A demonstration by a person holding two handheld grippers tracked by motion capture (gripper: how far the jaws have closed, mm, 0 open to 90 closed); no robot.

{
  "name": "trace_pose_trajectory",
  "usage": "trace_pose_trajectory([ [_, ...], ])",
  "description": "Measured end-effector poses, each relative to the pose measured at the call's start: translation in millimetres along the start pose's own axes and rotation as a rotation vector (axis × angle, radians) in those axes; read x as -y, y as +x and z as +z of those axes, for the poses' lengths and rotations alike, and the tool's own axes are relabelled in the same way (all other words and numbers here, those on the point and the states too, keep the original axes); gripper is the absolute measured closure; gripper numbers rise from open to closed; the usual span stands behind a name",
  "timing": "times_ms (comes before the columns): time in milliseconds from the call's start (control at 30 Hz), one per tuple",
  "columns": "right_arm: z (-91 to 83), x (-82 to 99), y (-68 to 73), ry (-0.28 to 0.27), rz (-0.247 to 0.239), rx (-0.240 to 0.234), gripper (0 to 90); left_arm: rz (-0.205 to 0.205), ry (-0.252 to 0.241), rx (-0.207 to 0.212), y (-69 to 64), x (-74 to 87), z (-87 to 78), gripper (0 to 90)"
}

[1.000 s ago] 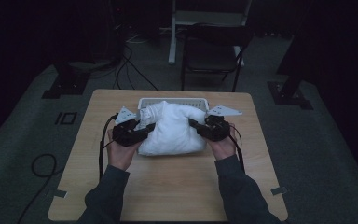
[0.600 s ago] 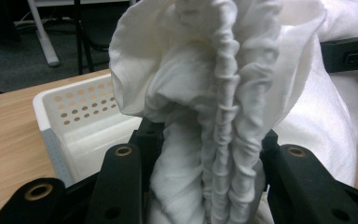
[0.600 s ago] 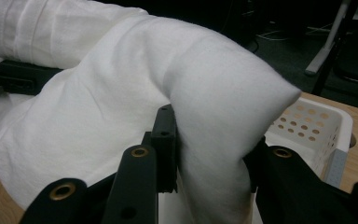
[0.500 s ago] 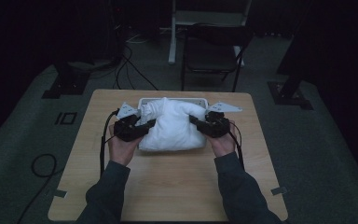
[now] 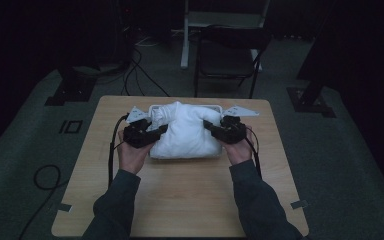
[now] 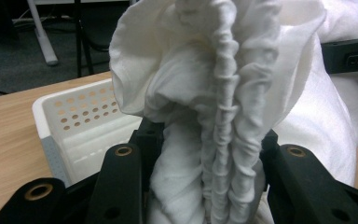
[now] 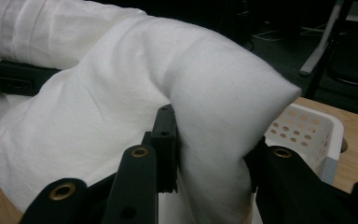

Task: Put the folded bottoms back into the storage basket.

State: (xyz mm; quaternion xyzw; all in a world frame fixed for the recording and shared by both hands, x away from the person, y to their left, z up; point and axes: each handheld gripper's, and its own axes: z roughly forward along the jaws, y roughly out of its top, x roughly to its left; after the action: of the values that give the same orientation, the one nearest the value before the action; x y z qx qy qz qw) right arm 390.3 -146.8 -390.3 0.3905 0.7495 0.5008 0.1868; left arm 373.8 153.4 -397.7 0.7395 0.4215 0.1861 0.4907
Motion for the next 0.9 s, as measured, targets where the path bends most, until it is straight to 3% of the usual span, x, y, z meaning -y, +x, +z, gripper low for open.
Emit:
trace_pose_trajectory([
  [900,9.8,-16.5,-13.5,-0.010,0.020,0.046,68.9,-0.015,-0.014,-0.032,4.7,-19.0,18.1,59.6],
])
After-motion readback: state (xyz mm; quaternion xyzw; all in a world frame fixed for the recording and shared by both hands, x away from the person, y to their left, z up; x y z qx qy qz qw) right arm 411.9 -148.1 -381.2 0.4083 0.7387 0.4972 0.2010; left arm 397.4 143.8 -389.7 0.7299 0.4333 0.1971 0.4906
